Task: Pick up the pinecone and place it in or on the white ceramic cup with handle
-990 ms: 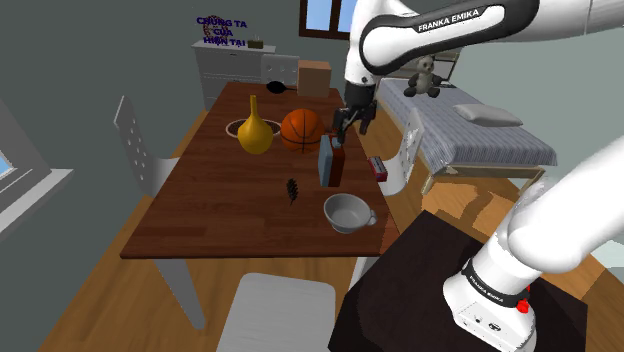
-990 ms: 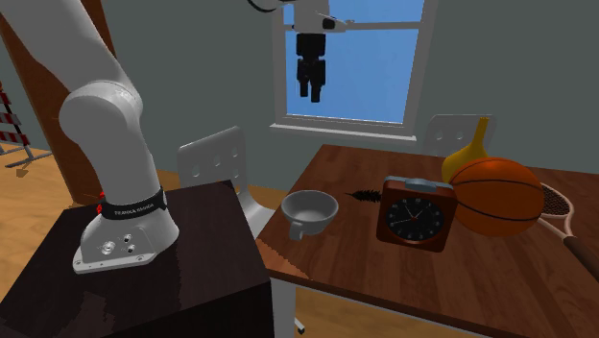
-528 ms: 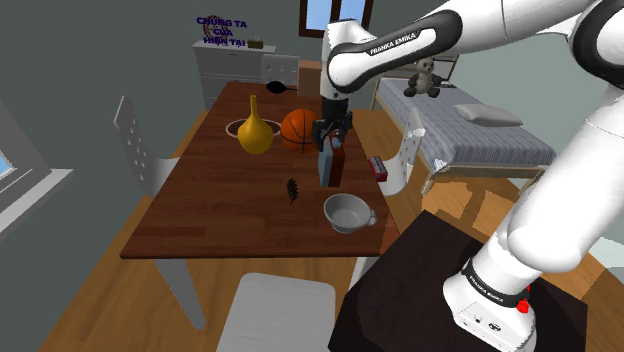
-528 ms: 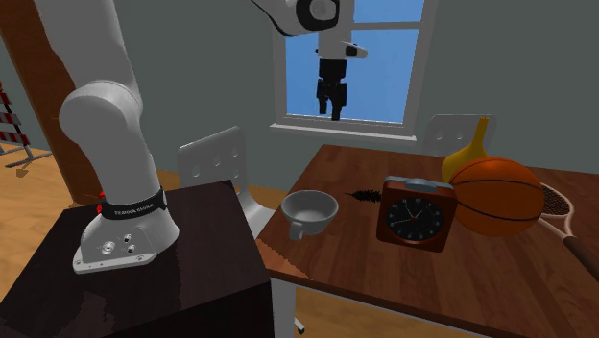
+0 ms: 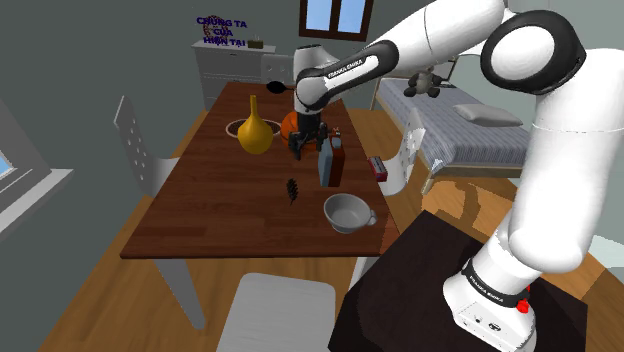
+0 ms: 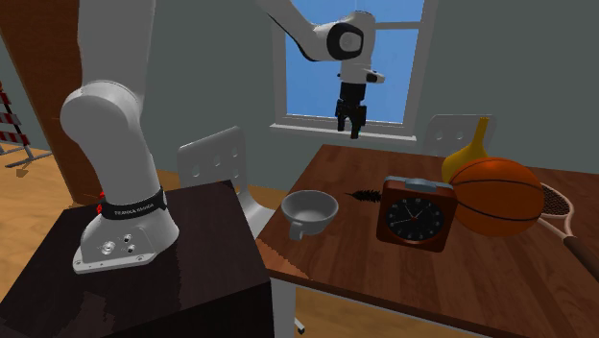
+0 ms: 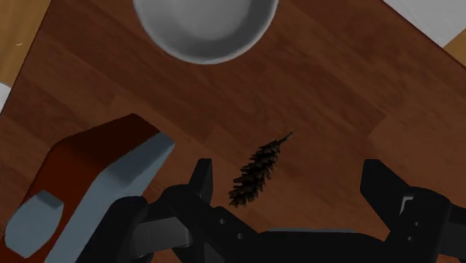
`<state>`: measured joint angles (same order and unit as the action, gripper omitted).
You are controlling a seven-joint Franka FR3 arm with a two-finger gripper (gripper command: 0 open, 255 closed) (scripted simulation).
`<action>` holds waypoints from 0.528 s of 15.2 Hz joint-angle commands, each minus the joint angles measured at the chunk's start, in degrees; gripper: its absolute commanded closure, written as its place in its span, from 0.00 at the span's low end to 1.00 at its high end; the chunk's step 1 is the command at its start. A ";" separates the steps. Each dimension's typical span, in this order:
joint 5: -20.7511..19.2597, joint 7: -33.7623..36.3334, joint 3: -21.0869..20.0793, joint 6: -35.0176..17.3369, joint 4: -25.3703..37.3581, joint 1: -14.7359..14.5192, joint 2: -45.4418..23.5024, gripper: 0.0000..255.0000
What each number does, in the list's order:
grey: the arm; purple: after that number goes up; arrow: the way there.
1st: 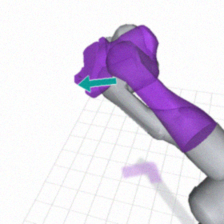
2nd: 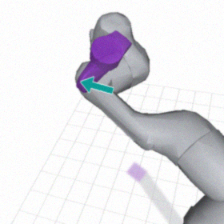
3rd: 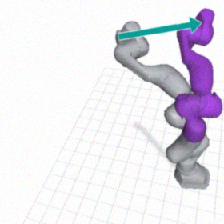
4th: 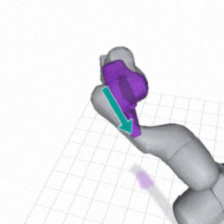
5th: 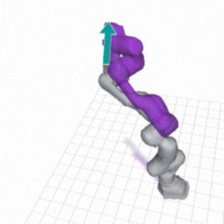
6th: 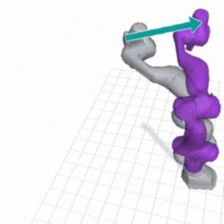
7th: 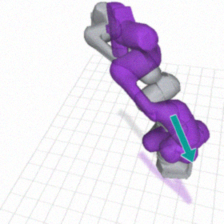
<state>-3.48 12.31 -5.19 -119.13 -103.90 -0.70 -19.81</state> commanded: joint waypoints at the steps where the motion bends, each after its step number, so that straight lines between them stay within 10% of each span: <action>1: -0.45 0.18 0.16 -0.10 4.38 -0.24 -4.93 0.00; 8: -1.49 0.51 0.74 3.43 24.40 -1.57 -22.89 0.00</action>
<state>-4.85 12.85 -4.55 -116.37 -82.62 -2.11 -40.04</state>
